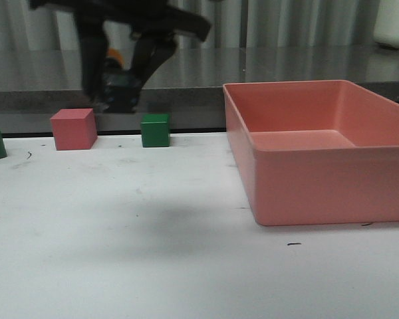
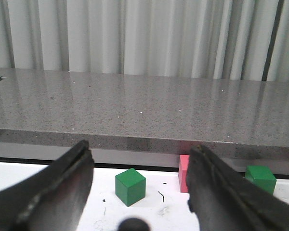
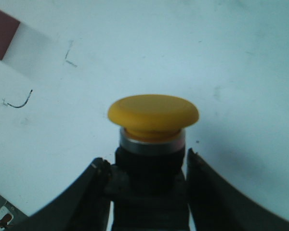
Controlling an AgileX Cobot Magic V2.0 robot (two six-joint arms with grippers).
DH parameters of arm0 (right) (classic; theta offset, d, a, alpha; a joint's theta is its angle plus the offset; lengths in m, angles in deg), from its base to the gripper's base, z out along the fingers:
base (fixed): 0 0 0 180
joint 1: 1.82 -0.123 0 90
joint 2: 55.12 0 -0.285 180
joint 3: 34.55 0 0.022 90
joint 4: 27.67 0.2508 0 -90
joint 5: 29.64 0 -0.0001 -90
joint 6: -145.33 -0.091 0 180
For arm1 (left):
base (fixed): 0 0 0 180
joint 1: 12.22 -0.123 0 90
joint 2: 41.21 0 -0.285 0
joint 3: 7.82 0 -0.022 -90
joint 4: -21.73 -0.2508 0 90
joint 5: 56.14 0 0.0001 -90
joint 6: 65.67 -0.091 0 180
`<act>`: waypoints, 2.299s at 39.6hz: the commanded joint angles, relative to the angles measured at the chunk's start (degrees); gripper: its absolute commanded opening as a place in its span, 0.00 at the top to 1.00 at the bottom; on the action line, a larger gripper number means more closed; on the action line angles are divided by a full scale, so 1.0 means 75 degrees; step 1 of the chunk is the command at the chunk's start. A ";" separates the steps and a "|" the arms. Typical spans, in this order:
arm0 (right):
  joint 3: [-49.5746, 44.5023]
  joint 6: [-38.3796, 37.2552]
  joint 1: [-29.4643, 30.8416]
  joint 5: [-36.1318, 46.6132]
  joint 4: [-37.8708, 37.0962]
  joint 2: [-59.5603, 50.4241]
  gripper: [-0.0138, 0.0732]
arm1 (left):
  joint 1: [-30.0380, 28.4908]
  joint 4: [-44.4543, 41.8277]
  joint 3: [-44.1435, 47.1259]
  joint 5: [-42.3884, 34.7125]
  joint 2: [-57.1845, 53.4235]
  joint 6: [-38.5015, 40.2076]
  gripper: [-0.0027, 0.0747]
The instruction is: Place and stand button with both arms
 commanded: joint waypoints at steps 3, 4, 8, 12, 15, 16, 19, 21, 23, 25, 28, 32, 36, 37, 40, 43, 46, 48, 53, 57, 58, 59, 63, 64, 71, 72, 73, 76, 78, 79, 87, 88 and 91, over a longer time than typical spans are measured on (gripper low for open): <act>0.0938 -0.0558 -0.0092 0.0174 -0.0020 0.0404 0.56 | 0.0058 0.0003 -0.0291 -0.0570 0.0097 0.0041 0.44; 0.1059 -0.0682 -0.0059 0.0118 -0.0029 0.0565 0.56 | 0.0058 0.0003 -0.0291 -0.0570 0.0097 0.0041 0.44; 0.1264 -0.1183 0.0064 0.0043 -0.0108 0.1014 0.56 | 0.0058 0.0003 -0.0291 -0.0558 0.0097 0.0041 0.44; 0.1264 -0.1594 0.0177 0.0050 -0.0319 0.1347 0.56 | 0.0058 0.0003 -0.0291 -0.0555 0.0097 0.0041 0.44; 0.1264 -0.1853 0.0241 0.0050 -0.0374 0.1593 0.56 | 0.0058 0.0003 -0.0291 -0.0555 0.0097 0.0041 0.44; 0.1264 -0.1881 0.0244 0.0064 -0.0374 0.1649 0.56 | 0.0058 0.0003 -0.0291 -0.0555 0.0097 0.0041 0.44; 0.1264 -0.1888 0.0249 0.0140 -0.0374 0.1813 0.56 | 0.0058 0.0003 -0.0291 -0.0555 0.0097 0.0041 0.44; 0.1264 -0.1894 0.0249 0.0194 -0.0374 0.1873 0.56 | 0.0058 0.0003 -0.0291 -0.0555 0.0097 0.0041 0.44; 0.1264 -0.1903 0.0249 0.0211 -0.0368 0.1944 0.56 | 0.0058 0.0003 -0.0291 -0.0555 0.0097 0.0041 0.44; 0.1264 -0.1903 0.0249 0.0195 -0.0368 0.2010 0.56 | 0.0058 0.0003 -0.0291 -0.0555 0.0097 0.0041 0.44; 0.1264 -0.1910 0.0249 0.0126 -0.0368 0.2061 0.56 | 0.0058 0.0003 -0.0291 -0.0555 0.0097 0.0041 0.44; 0.1272 -0.1910 0.0249 0.0130 -0.0376 0.2067 0.50 | 0.0058 0.0003 -0.0291 -0.0555 0.0097 0.0041 0.44; 0.1474 -0.1910 0.0249 0.0065 -0.0376 0.2060 0.38 | 0.0058 0.0003 -0.0291 -0.0555 0.0097 0.0041 0.44; 0.1541 -0.1910 0.0249 0.0031 -0.0376 0.2054 0.35 | 0.0058 0.0003 -0.0291 -0.0555 0.0097 0.0041 0.44; 0.1903 -0.1910 0.0249 -0.0168 -0.0376 0.2045 0.27 | 0.0058 0.0003 -0.0291 -0.0555 0.0097 0.0041 0.44; 0.2348 -0.1910 0.0249 -0.0467 -0.0376 0.2011 0.25 | 0.0058 0.0003 -0.0291 -0.0555 0.0097 0.0041 0.44; 0.2847 -0.1889 0.0249 -0.0860 -0.0399 0.1946 0.26 | 0.0058 0.0003 -0.0291 -0.0555 0.0097 0.0041 0.44; 0.3169 -0.1794 0.0249 -0.1128 -0.0399 0.1924 0.26 | 0.0058 0.0003 -0.0291 -0.0555 0.0097 0.0041 0.44; 0.3859 -0.1561 0.0249 -0.1640 -0.0399 0.1915 0.33 | 0.0058 0.0003 -0.0291 -0.0555 0.0097 0.0041 0.44; 0.4166 -0.1408 0.0249 -0.1916 -0.0399 0.1915 0.60 | 0.0058 0.0003 -0.0291 -0.0555 0.0097 0.0041 0.44; 0.4201 -0.1370 0.0249 -0.1929 -0.0399 0.1915 0.66 | 0.0058 0.0003 -0.0291 -0.0555 0.0097 0.0041 0.44; 0.4263 -0.1371 0.0249 -0.1965 -0.0399 0.1908 0.74 | 0.0058 0.0003 -0.0291 -0.0555 0.0097 0.0041 0.44; 0.4409 -0.1331 0.0249 -0.2105 -0.0399 0.1853 0.93 | 0.0058 0.0003 -0.0291 -0.0555 0.0097 0.0041 0.44; 0.4426 -0.1257 0.0249 -0.2166 -0.0399 0.1824 0.91 | 0.0058 0.0003 -0.0291 -0.0555 0.0097 0.0041 0.44; 0.4426 -0.0490 0.0264 -0.2212 -0.0164 0.1257 0.91 | 0.0058 0.0003 -0.0291 -0.0555 0.0097 0.0041 0.44; 0.4426 -0.0375 0.0270 -0.2211 -0.0147 0.1162 0.91 | 0.0058 0.0003 -0.0291 -0.0555 0.0097 0.0041 0.44; 0.4426 -0.0269 0.0279 -0.2217 -0.0126 0.1030 0.91 | 0.0058 0.0003 -0.0291 -0.0555 0.0097 0.0041 0.44; 0.4426 0.0116 0.0353 -0.2217 -0.0136 0.0633 0.92 | 0.0058 0.0003 -0.0291 -0.0555 0.0097 0.0041 0.44; 0.4419 0.0246 0.0451 -0.2217 -0.0137 0.0374 0.92 | 0.0058 0.0003 -0.0291 -0.0555 0.0097 0.0041 0.44; 0.4419 0.0307 0.0507 -0.2217 -0.0137 0.0258 0.92 | 0.0058 0.0003 -0.0291 -0.0555 0.0097 0.0041 0.44; 0.3795 0.0380 0.1563 -0.2217 -0.0137 -0.0993 0.92 | 0.0058 0.0003 -0.0291 -0.0555 0.0097 0.0041 0.44; 0.3637 0.0397 0.1702 -0.2217 -0.0143 -0.1141 0.92 | 0.0058 0.0003 -0.0291 -0.0555 0.0097 0.0041 0.44; 0.2828 0.0544 0.2268 -0.2210 -0.0232 -0.1777 0.92 | 0.0058 0.0003 -0.0291 -0.0555 0.0097 0.0041 0.44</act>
